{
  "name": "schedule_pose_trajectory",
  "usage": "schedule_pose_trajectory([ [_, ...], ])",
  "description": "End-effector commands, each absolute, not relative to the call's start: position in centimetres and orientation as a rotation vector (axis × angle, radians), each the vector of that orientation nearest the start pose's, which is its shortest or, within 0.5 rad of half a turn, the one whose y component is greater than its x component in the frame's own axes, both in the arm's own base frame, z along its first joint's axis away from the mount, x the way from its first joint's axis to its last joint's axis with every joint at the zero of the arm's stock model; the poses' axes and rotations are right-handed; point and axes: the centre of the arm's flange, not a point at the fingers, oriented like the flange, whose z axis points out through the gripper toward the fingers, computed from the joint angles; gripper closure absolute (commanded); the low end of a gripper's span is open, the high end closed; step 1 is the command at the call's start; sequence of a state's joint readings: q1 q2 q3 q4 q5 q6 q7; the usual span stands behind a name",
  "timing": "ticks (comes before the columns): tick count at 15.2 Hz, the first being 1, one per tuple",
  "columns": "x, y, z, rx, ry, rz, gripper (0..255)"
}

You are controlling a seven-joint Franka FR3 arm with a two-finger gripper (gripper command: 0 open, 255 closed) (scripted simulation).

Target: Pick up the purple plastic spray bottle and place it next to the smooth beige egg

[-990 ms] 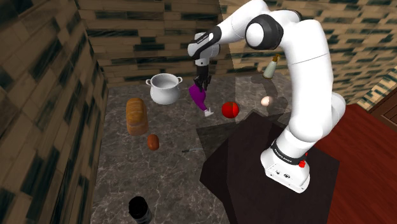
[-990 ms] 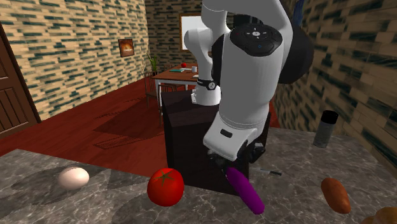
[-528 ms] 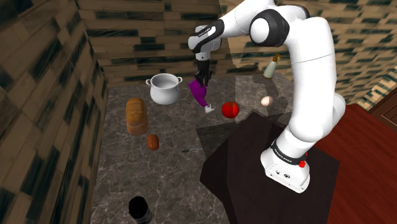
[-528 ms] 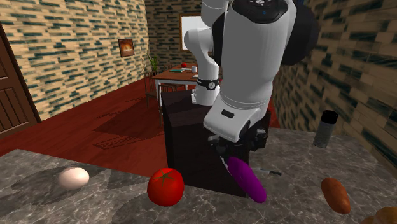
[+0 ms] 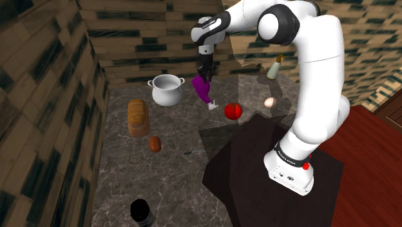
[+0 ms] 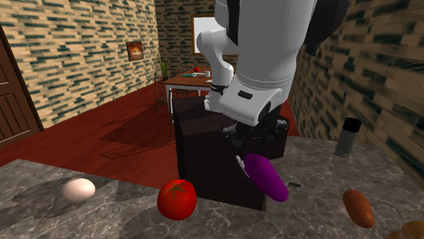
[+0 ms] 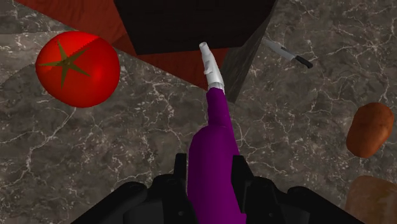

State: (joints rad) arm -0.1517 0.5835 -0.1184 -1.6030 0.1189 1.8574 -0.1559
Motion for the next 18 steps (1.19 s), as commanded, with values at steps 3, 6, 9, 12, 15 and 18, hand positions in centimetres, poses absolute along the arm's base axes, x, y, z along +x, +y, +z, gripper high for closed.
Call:
schedule_pose_trajectory([
  [3, 63.3, -15.7, 29.1, -2.989, 0.236, 0.467, 255],
  [6, 63.3, -15.7, 30.7, -2.989, 0.236, 0.467, 255],
  [9, 63.3, -15.7, 32.3, -2.989, 0.236, 0.467, 255],
  [12, 63.3, -15.7, 33.8, -2.989, 0.236, 0.467, 255],
  [15, 63.3, -15.7, 35.4, -2.989, 0.236, 0.467, 255],
  [18, 62.4, -16.6, 36.3, -2.989, 0.236, 0.467, 255],
])
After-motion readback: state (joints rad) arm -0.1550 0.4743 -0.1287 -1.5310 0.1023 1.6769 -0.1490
